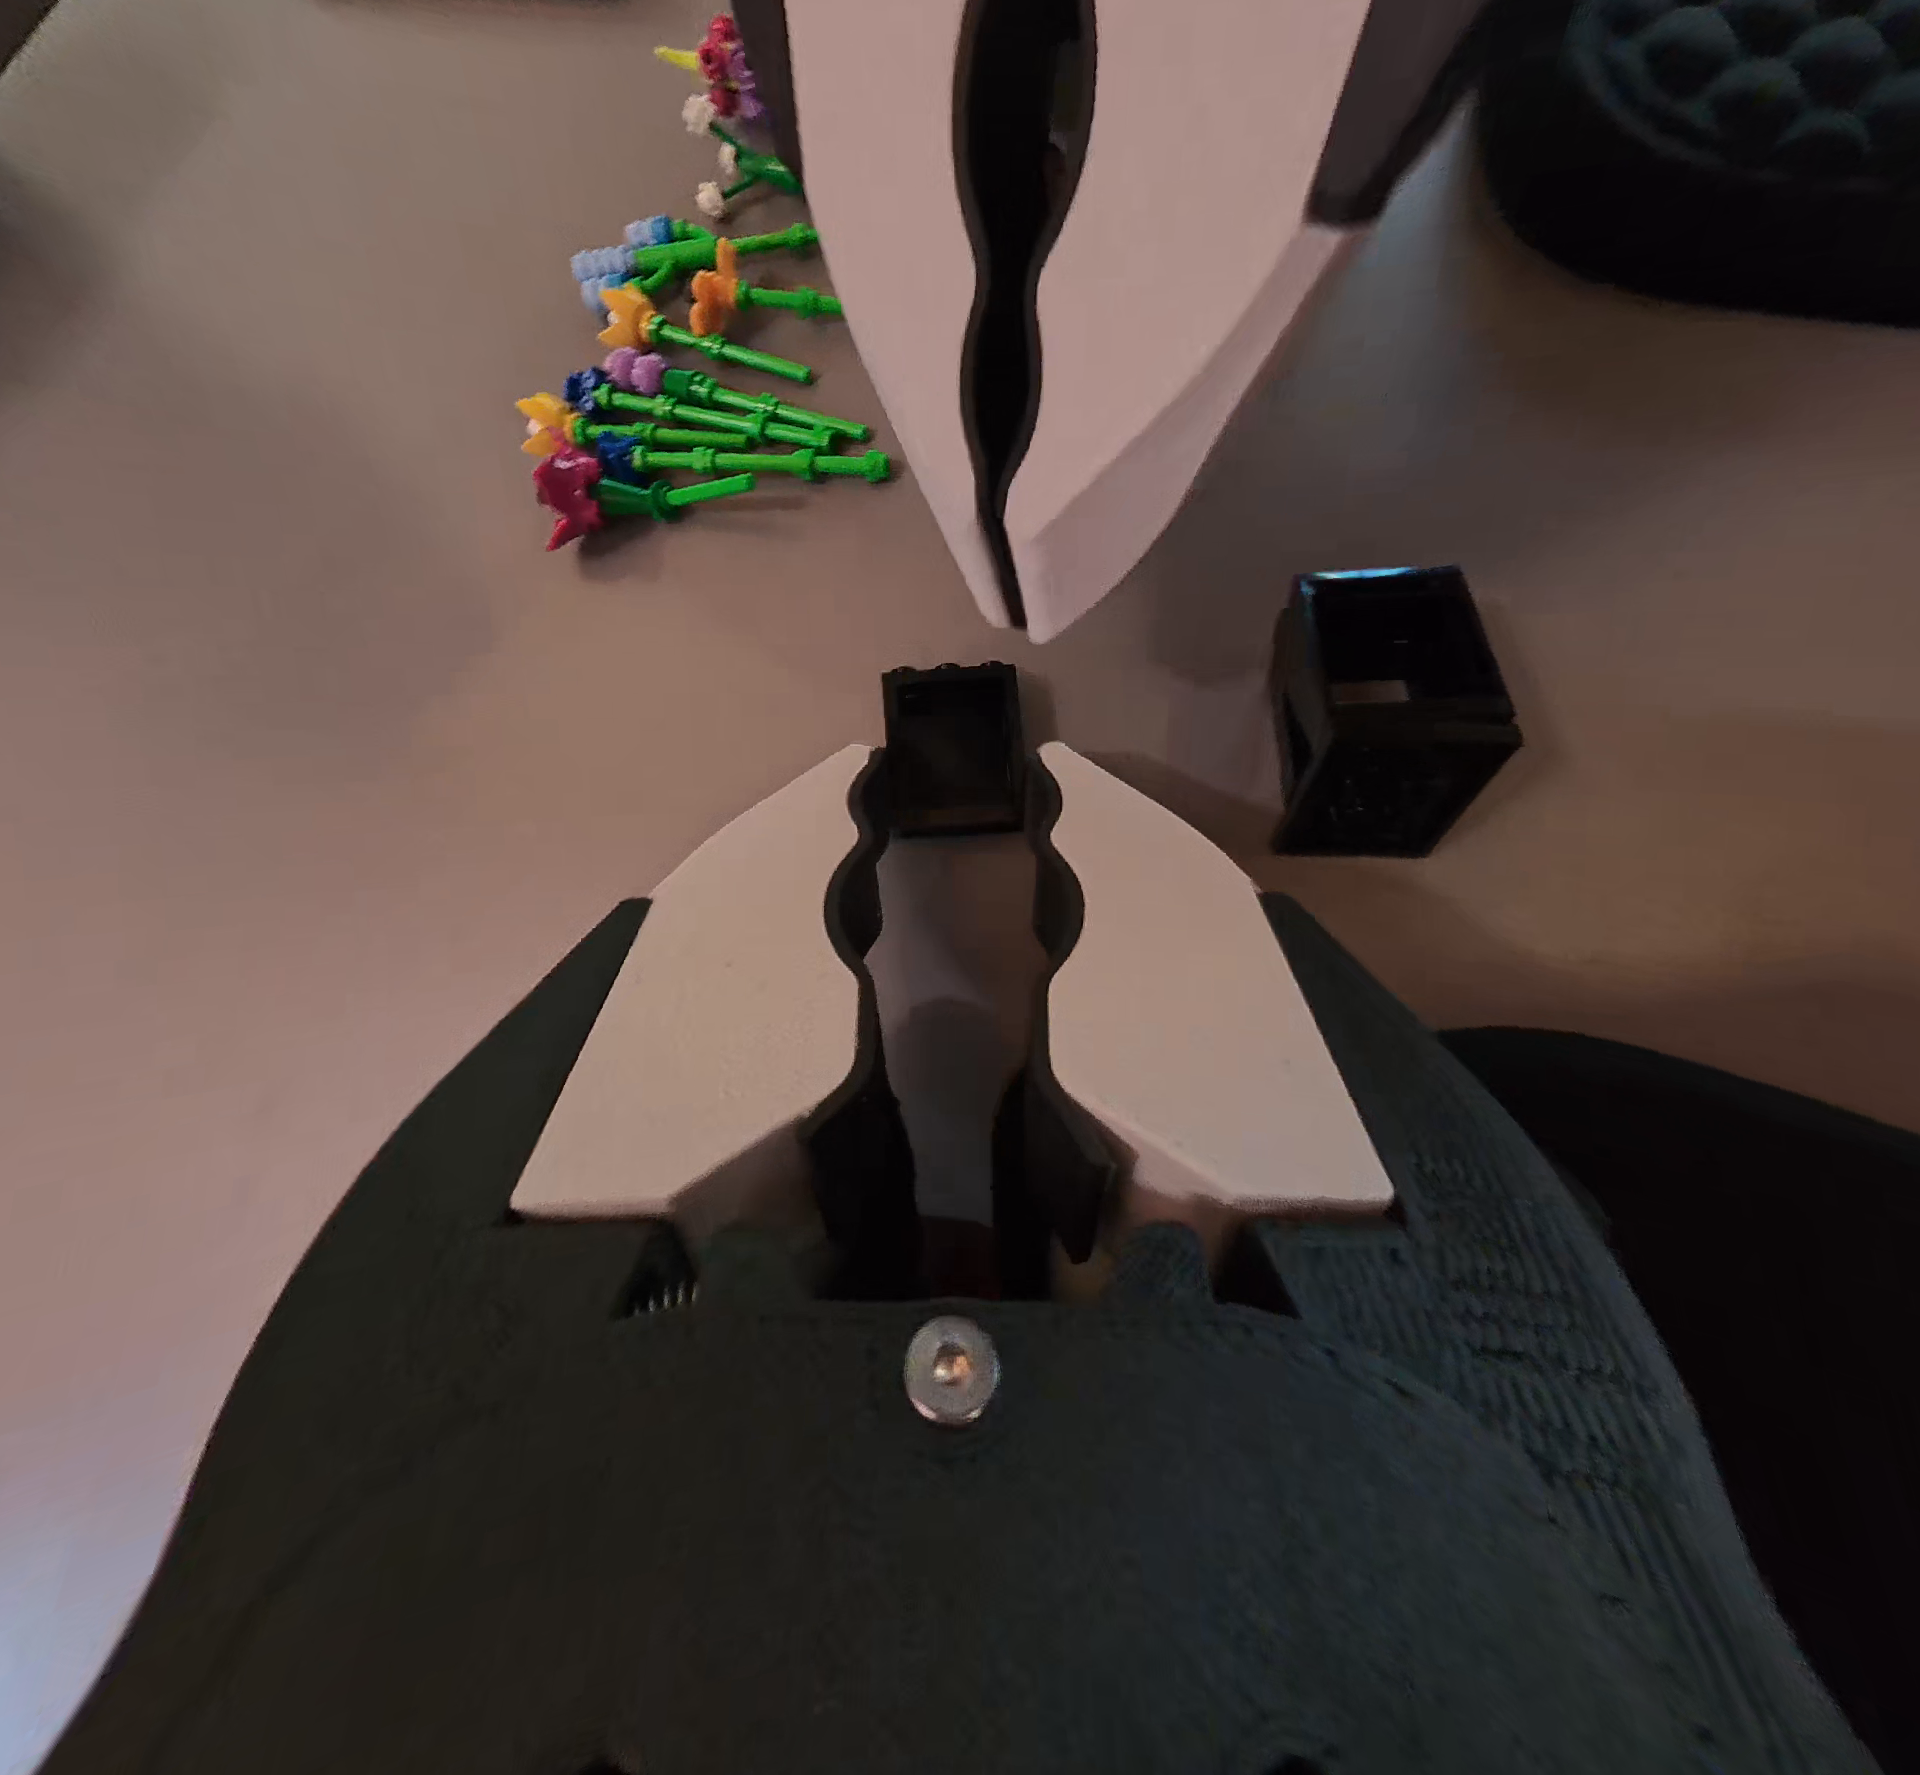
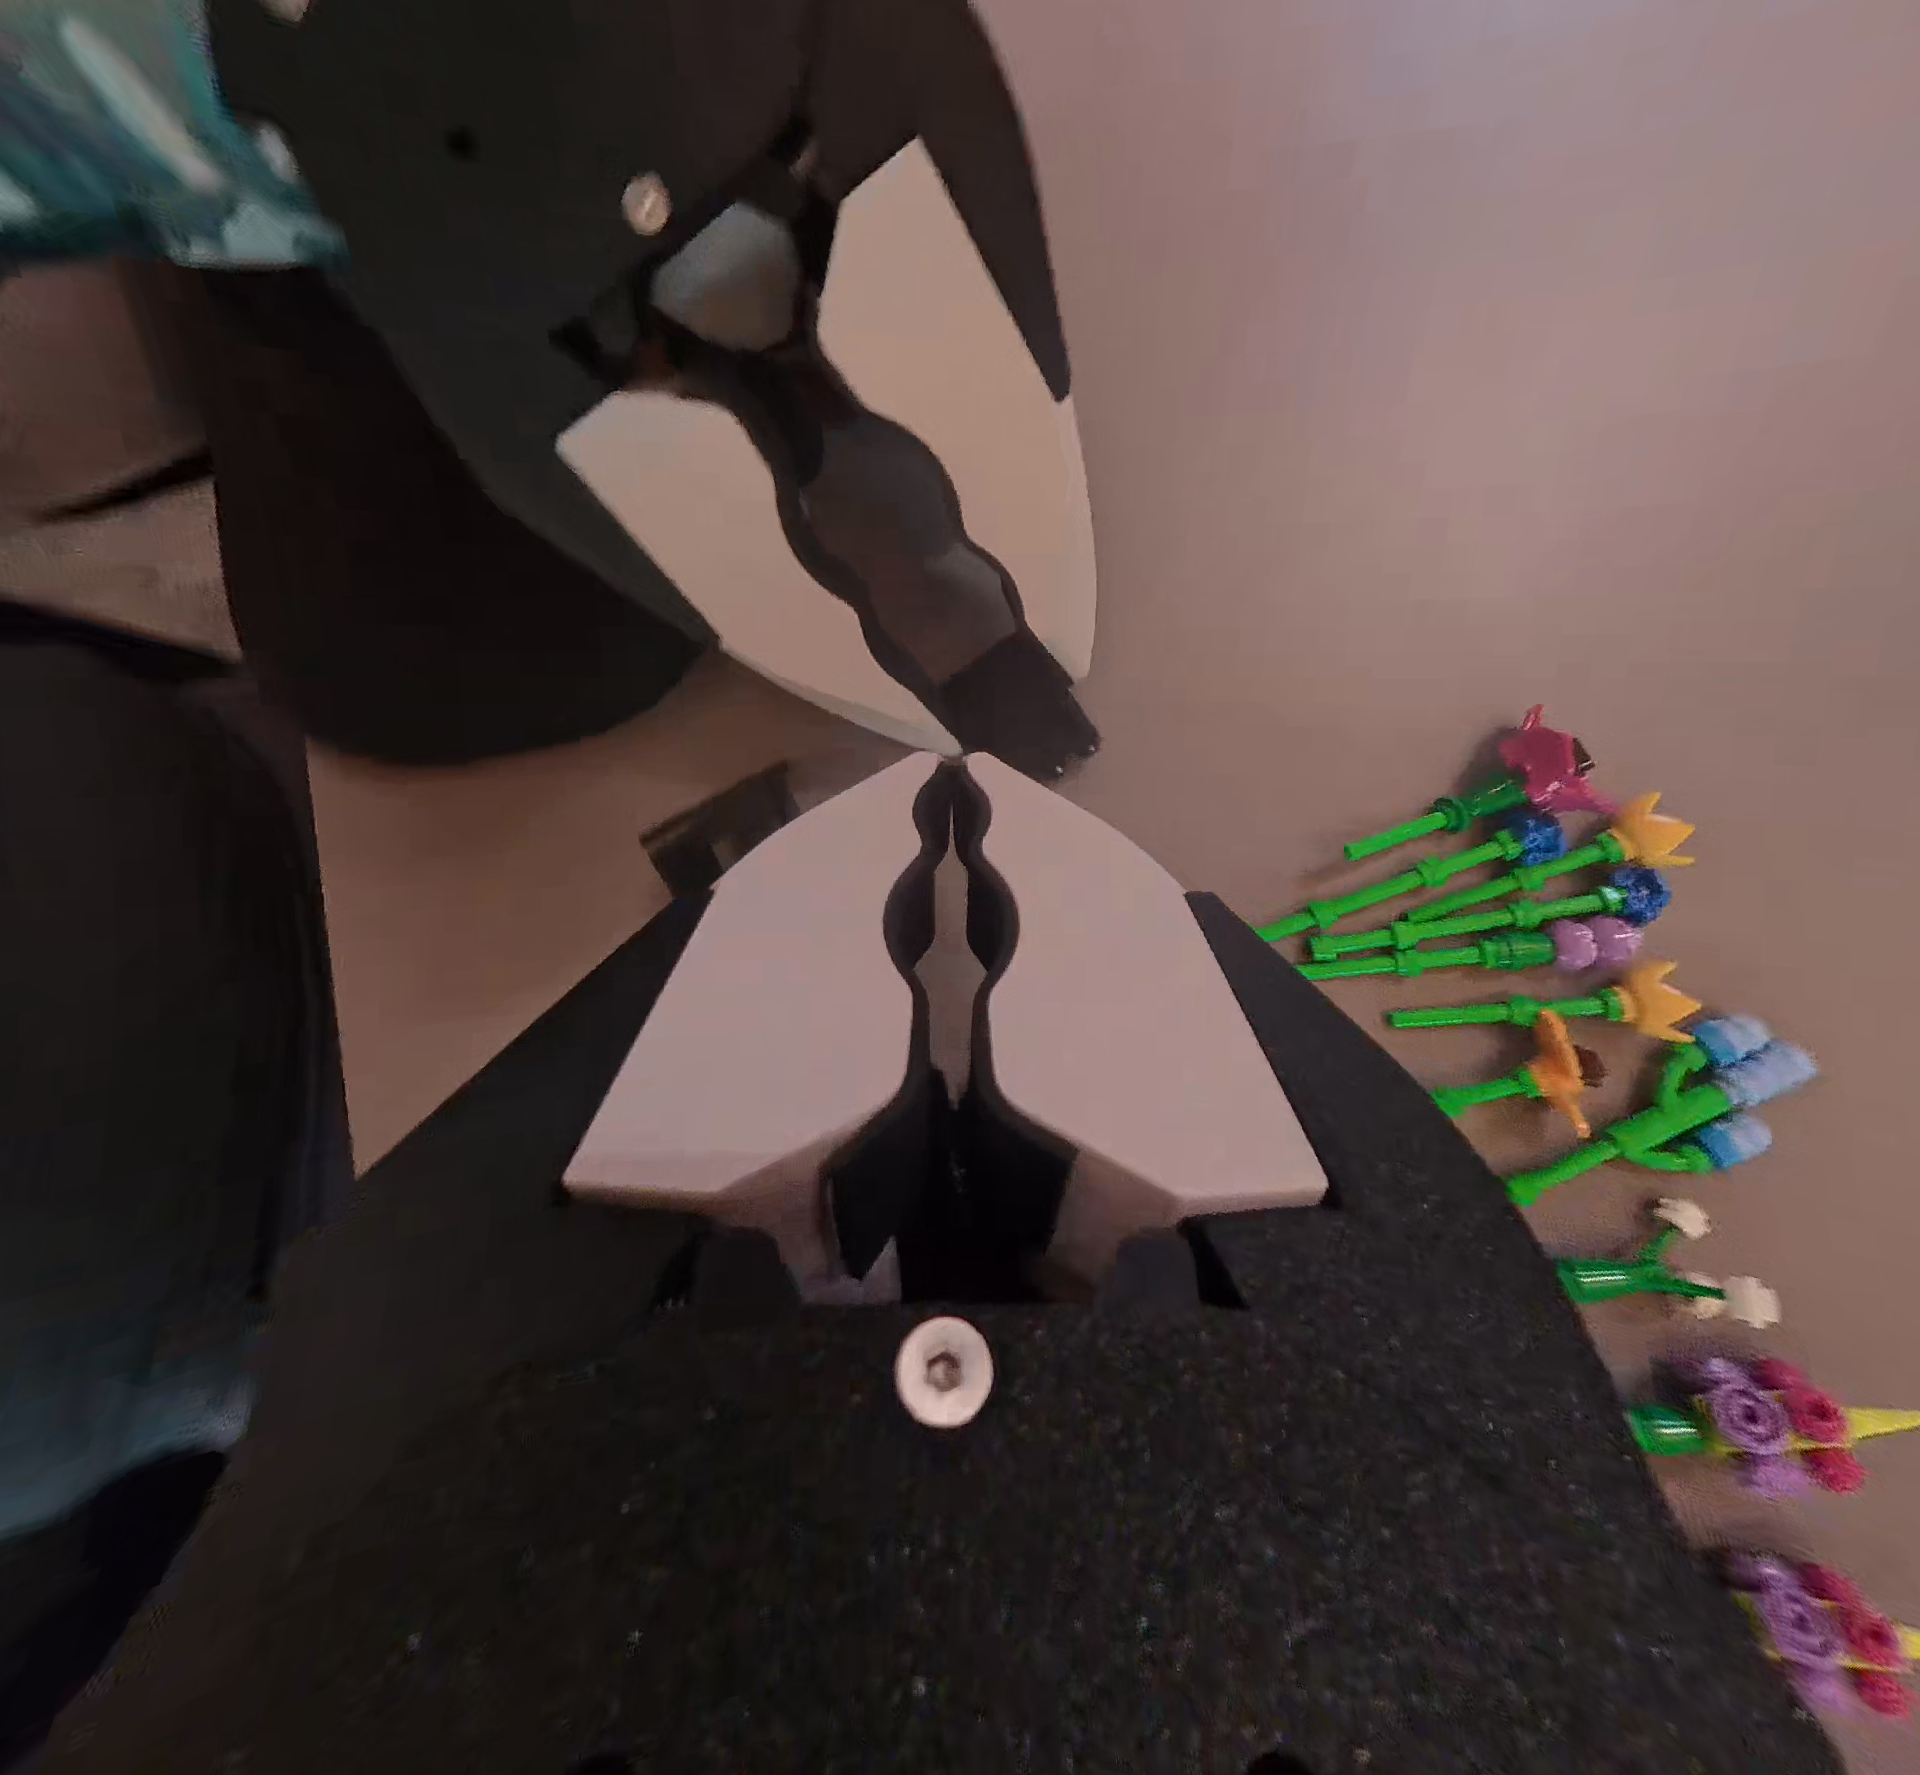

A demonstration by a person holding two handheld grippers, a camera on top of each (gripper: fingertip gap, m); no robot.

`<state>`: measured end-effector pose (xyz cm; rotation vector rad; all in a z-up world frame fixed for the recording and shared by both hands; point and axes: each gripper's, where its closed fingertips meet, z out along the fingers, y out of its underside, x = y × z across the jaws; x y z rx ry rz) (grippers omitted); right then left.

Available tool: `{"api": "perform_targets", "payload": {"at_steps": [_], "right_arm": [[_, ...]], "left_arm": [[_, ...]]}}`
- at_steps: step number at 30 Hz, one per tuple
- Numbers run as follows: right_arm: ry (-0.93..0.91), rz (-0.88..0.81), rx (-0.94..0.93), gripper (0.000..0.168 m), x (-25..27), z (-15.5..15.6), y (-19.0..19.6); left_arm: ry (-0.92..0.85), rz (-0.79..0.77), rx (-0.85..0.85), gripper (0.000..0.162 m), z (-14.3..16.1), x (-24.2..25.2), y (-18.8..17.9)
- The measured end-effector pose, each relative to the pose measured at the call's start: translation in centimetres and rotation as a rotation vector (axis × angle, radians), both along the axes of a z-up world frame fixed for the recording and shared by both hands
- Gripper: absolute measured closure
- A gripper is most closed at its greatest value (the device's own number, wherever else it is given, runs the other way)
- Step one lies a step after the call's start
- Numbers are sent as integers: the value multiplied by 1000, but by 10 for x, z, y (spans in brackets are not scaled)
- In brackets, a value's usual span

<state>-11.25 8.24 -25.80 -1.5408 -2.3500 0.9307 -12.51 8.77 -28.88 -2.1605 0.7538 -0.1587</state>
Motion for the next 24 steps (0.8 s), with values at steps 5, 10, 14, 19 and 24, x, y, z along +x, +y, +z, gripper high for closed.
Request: {"api": "perform_targets", "payload": {"at_steps": [5,10,14,19,24], "right_arm": [[31,-184,42,168,-18,-13,0],[119,-300,67,168,-30,-13,6],[70,-325,158,168,-35,-28,12],[11,-317,152,168,-36,-30,9],[-15,-315,145,168,-36,-31,10]], "left_arm": [[129,152,91,137,3,-16,6],[161,184,108,137,3,-19,8],[199,173,131,138,4,-15,9],[270,172,167,138,5,-15,10],[215,174,141,137,4,-15,10]]}}
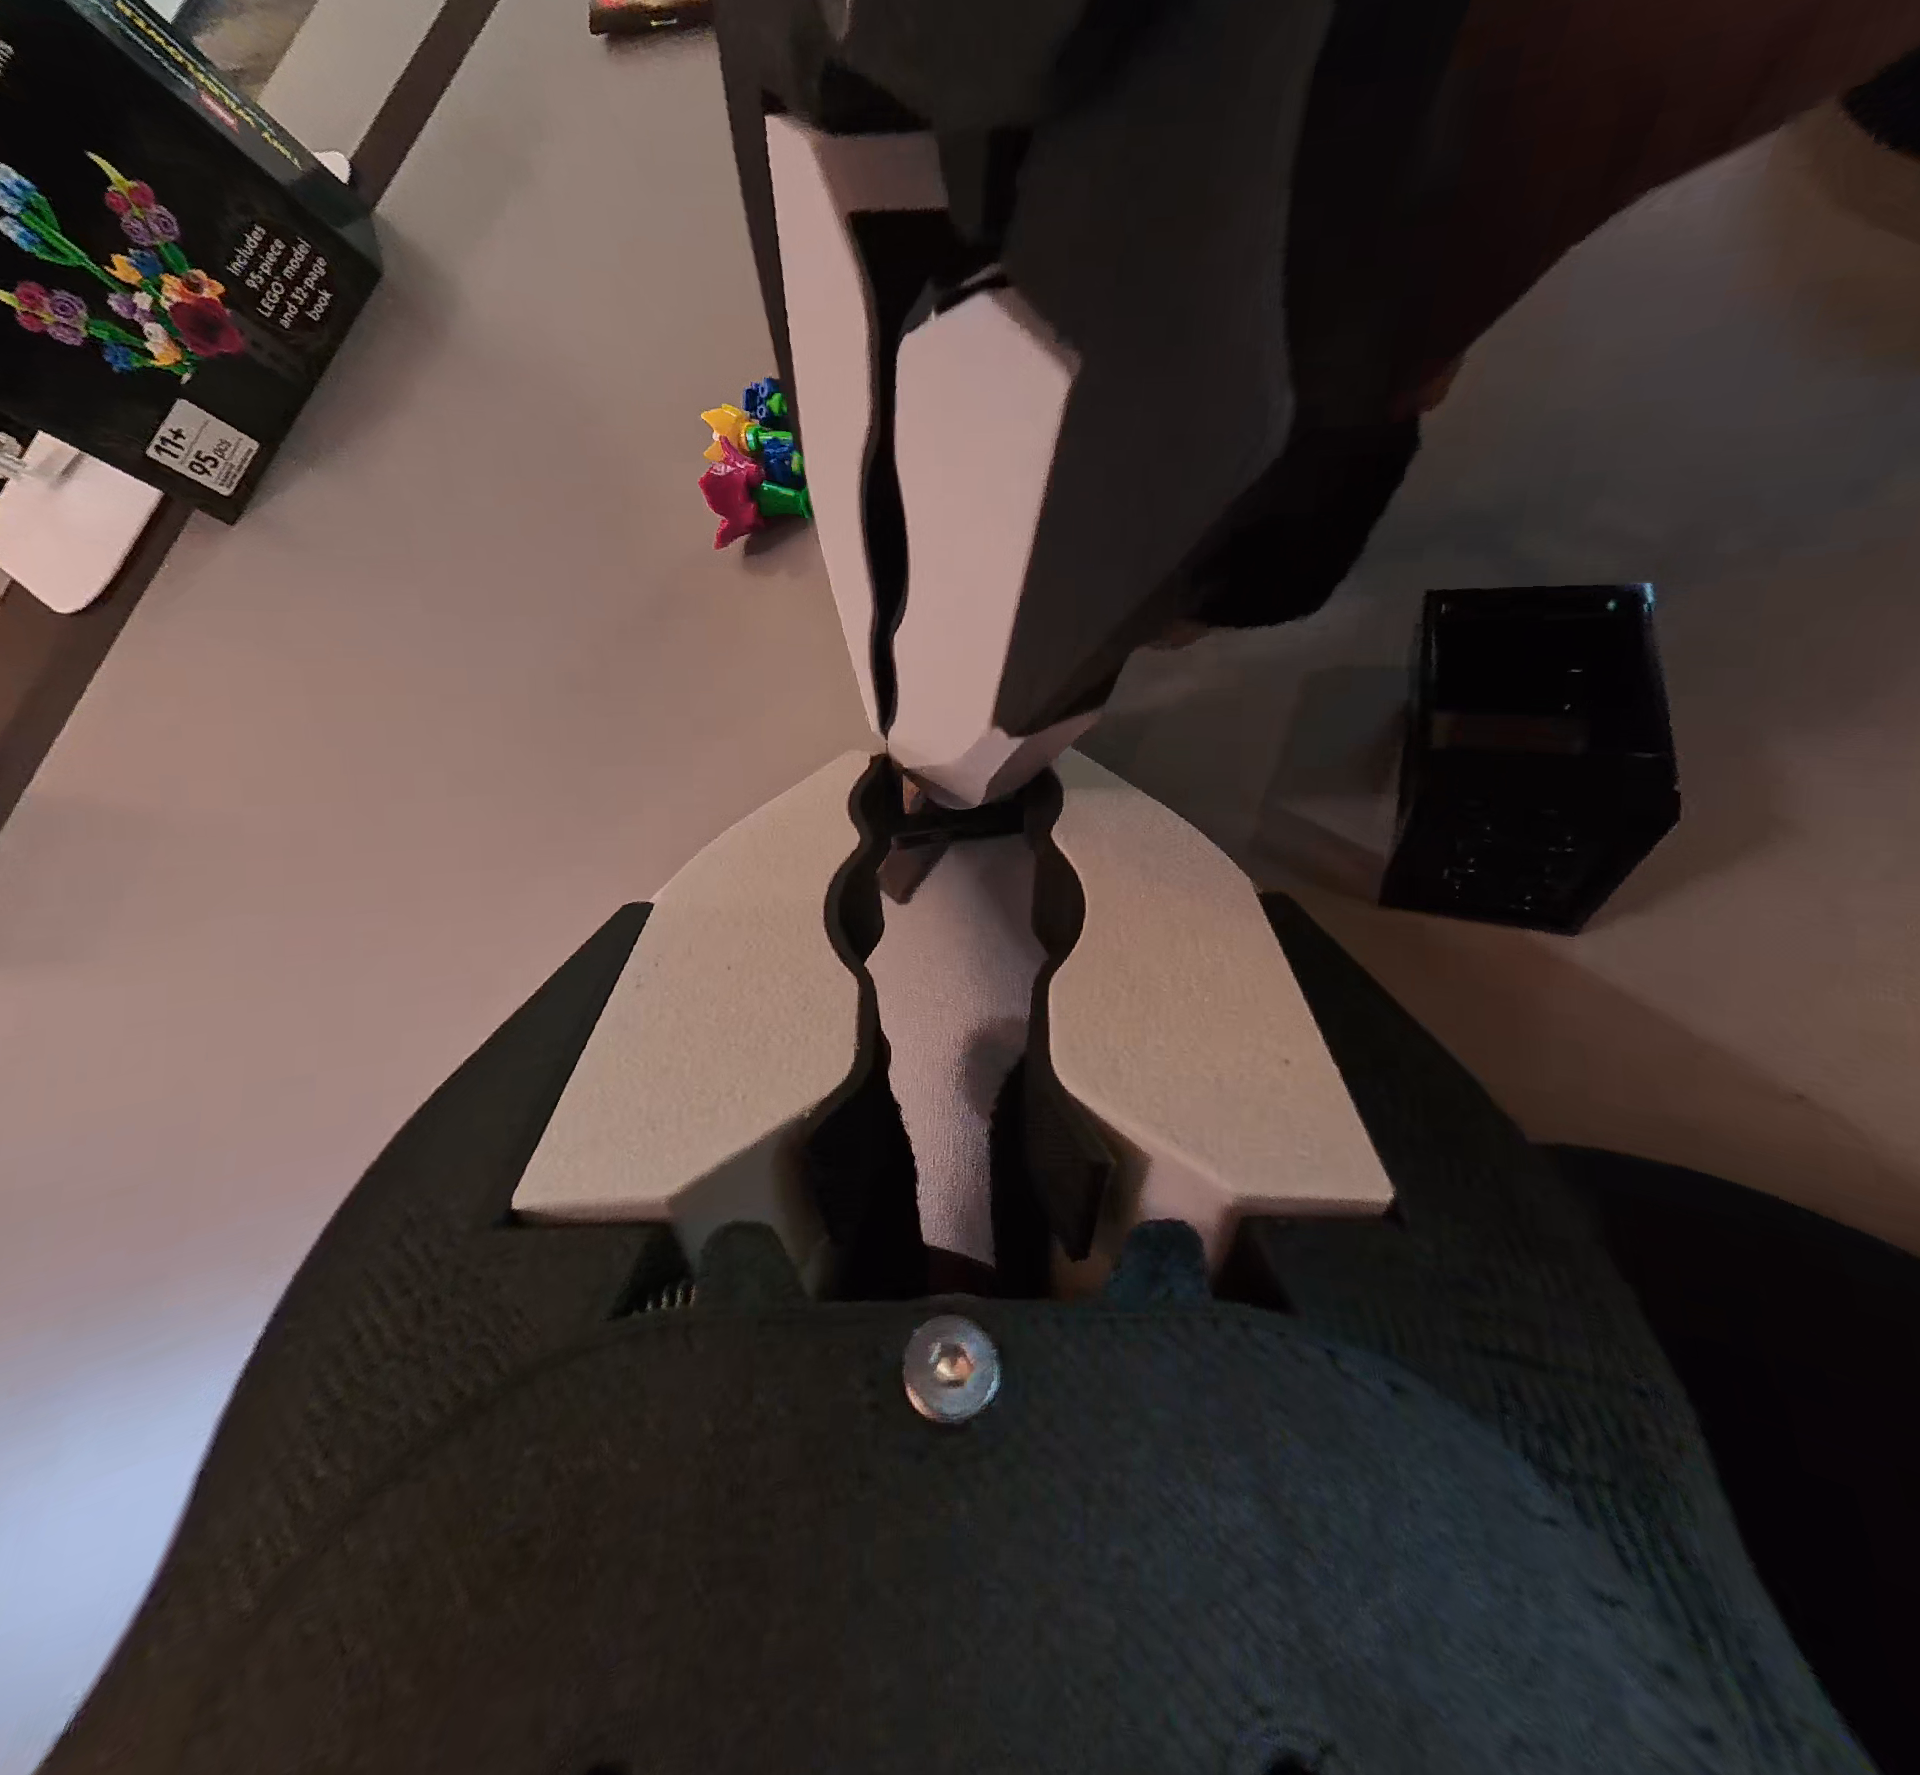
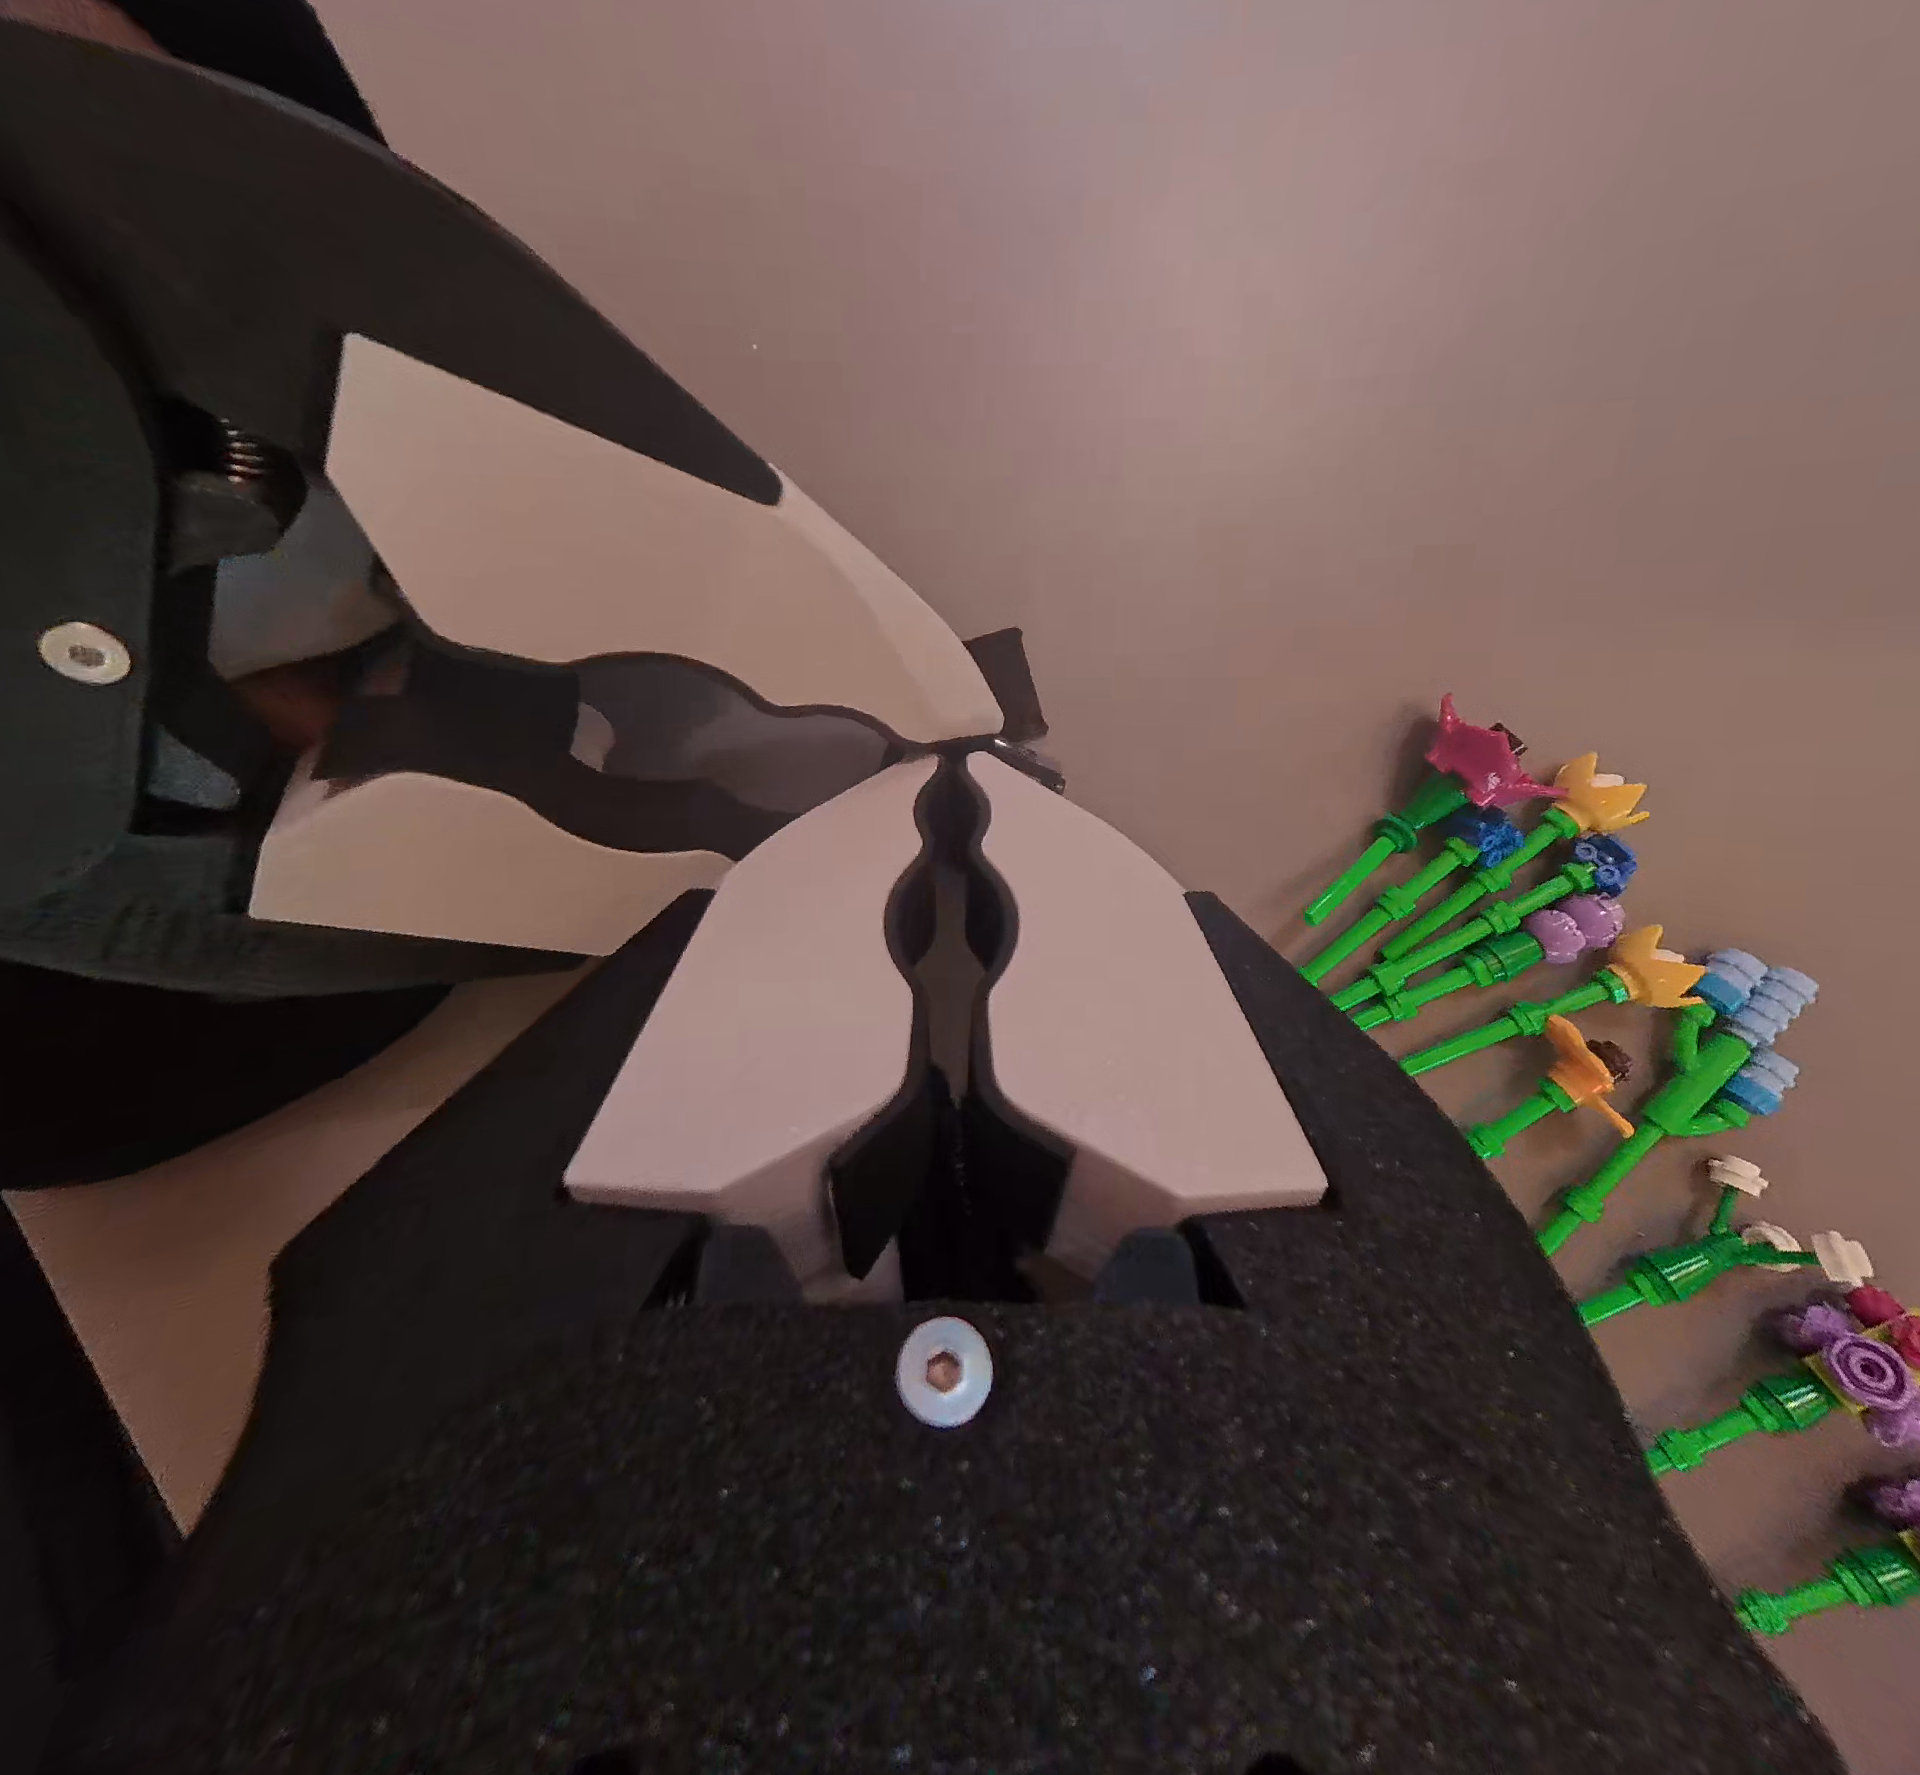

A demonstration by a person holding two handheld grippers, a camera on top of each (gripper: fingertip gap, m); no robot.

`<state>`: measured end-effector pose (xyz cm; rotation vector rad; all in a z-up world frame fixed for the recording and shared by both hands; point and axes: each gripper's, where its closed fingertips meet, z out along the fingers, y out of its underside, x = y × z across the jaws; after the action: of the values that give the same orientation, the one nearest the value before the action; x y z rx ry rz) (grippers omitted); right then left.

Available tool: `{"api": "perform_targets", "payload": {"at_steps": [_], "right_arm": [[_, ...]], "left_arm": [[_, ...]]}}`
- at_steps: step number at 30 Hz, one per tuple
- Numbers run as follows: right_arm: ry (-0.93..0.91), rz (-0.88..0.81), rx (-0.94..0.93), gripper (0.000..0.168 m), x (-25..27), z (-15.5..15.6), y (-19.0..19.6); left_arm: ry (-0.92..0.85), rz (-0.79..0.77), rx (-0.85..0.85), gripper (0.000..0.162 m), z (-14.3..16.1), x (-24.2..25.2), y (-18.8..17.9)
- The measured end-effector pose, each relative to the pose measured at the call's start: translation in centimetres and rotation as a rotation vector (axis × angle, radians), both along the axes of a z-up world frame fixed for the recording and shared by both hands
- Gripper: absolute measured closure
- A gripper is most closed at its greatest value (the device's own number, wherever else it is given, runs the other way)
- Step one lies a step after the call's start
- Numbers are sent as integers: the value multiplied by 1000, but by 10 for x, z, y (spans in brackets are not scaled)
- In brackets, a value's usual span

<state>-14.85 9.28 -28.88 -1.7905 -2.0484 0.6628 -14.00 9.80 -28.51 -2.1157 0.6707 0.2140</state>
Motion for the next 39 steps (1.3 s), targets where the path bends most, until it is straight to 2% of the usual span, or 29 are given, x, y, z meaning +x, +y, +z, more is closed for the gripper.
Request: {"api": "perform_targets", "payload": {"at_steps": [2,4,7,12,13,16,18,21,25,26,27,29,31,33,36,39], "right_arm": [[25,18,-48,168,1,4,-1],[120,23,-138,168,2,20,-3],[257,34,-166,168,11,48,7],[336,144,-291,125,36,61,9],[358,144,-331,122,39,62,11],[472,130,-573,126,39,76,7],[520,102,-733,132,35,86,3],[536,126,-812,138,32,93,-7],[530,147,-802,158,30,89,-14],[539,164,-796,158,31,90,-15],[552,181,-793,159,33,92,-15],[620,242,-740,159,38,100,-15],[694,316,-635,160,45,107,-15],[767,397,-527,160,51,114,-18],[802,469,-443,160,58,117,-25],[763,487,-416,160,60,109,-28]], "left_arm": [[-3,-11,5,137,0,1,0],[-5,-28,11,137,1,3,-1],[-48,-68,20,137,4,7,-2],[-180,-107,149,137,29,10,-3],[-205,-119,207,137,39,11,-4],[-183,-165,425,137,71,14,-6],[-128,-177,504,137,80,16,-7],[-58,-192,558,137,85,20,-9],[-22,-227,566,137,83,26,-11],[-33,-239,575,137,85,27,-12],[-74,-252,593,137,88,30,-13],[-267,-278,598,126,98,35,-17],[-561,-313,509,117,103,39,-22],[-740,-359,417,117,104,39,-24],[-812,-412,380,126,105,41,-27],[-776,-449,386,131,104,47,-31]]}}
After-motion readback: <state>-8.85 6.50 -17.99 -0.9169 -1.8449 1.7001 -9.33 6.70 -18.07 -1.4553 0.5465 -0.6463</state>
